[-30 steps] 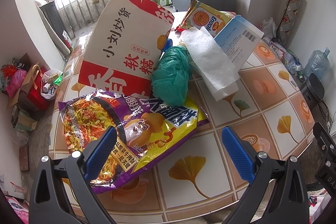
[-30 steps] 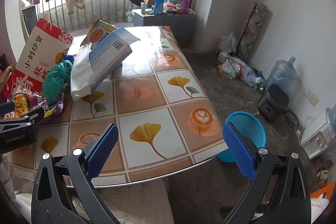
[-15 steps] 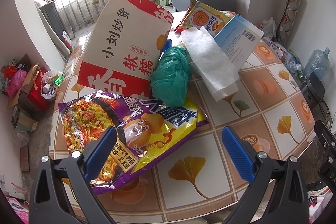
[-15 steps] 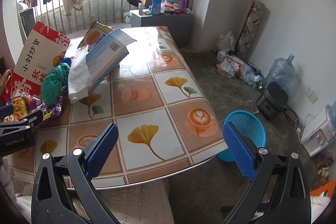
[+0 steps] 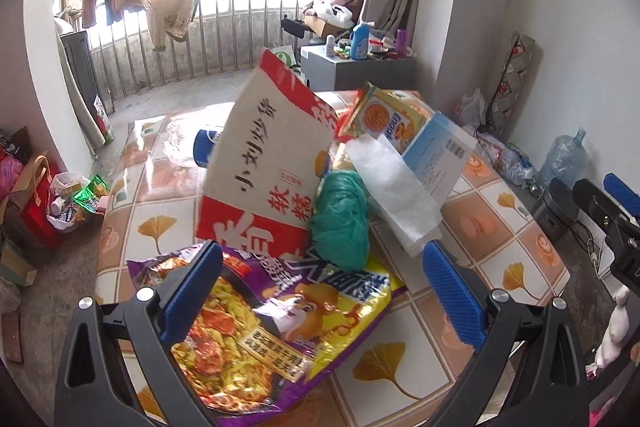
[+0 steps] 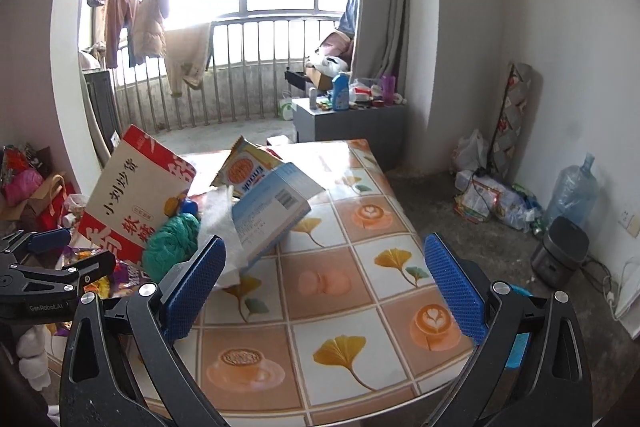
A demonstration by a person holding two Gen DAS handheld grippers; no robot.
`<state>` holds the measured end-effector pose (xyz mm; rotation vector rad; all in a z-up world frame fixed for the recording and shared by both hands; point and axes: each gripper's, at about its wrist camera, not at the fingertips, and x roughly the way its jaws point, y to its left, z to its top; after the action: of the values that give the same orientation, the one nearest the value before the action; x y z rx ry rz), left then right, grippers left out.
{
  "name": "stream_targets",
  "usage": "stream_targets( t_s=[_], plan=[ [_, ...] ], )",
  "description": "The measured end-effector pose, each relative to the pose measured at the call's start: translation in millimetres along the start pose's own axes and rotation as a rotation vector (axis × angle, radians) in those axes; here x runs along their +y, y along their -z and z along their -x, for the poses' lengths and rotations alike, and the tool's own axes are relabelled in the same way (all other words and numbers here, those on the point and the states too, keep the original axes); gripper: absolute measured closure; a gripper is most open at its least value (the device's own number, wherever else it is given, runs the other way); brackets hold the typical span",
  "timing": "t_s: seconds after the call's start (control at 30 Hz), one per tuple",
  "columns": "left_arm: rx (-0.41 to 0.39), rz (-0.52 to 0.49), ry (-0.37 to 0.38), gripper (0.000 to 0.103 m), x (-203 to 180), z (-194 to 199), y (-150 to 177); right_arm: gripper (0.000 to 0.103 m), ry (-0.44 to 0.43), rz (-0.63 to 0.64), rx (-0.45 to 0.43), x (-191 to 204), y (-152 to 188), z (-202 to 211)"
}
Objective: Collect trash
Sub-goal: 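Grasp the green plastic bag with the left gripper while the right gripper grasps the white tissue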
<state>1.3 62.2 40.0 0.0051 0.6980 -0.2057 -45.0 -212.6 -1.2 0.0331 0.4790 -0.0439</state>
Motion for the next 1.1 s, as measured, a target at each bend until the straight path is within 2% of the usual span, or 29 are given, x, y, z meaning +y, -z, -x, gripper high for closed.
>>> stream_targets(
  t_s=[0.1, 0.2, 0.27, 0.33, 0.5, 0.6, 0.67, 0.8, 0.93, 1.1],
  plan=[
    [-0.058, 0.049, -0.002, 0.006, 30.7, 9.9, -5.4, 0.008, -0.091, -0.028, 0.023, 12.7, -3.7, -12.1],
    [-0.076, 0.072, -0.008, 0.006, 51.5, 14.9, -10.3, 0.008, -0.165, -0.07, 0.074, 19.4, -5.5, -28.2],
    [-0.074, 0.08, 0.024, 0.009, 57.5, 14.7, -14.8, 0.009, -0.189, -0.086, 0.104, 21.9, -4.8, -35.3],
    [-0.056, 0.086, 0.095, 0.013, 59.7, 11.2, -21.3, 0.009, -0.194, -0.092, 0.122, 22.3, -4.8, -37.9],
    [0.021, 0.061, 0.241, 0.024, 48.0, -11.8, -40.9, 0.018, -0.203, -0.138, 0.156, 15.2, -6.3, -46.4],
    [0.099, 0.004, 0.287, 0.03, 31.1, -36.0, -47.8, 0.025, -0.221, -0.151, 0.187, 14.1, -4.4, -56.5],
    [0.168, -0.049, 0.286, 0.035, 17.9, -56.4, -47.4, 0.031, -0.252, -0.174, 0.222, 13.5, -1.5, -67.3],
    [0.277, -0.093, 0.282, 0.038, 1.3, -92.7, -40.4, 0.041, -0.302, -0.237, 0.328, 10.3, 10.1, -95.8],
    [0.336, -0.129, 0.263, 0.042, -8.8, -117.8, -34.9, 0.055, -0.34, -0.266, 0.414, 10.9, 18.2, -116.2],
    [0.407, -0.128, 0.243, 0.047, -11.5, -138.1, -30.2, 0.063, -0.375, -0.262, 0.472, 16.8, 25.7, -134.5]
  ],
)
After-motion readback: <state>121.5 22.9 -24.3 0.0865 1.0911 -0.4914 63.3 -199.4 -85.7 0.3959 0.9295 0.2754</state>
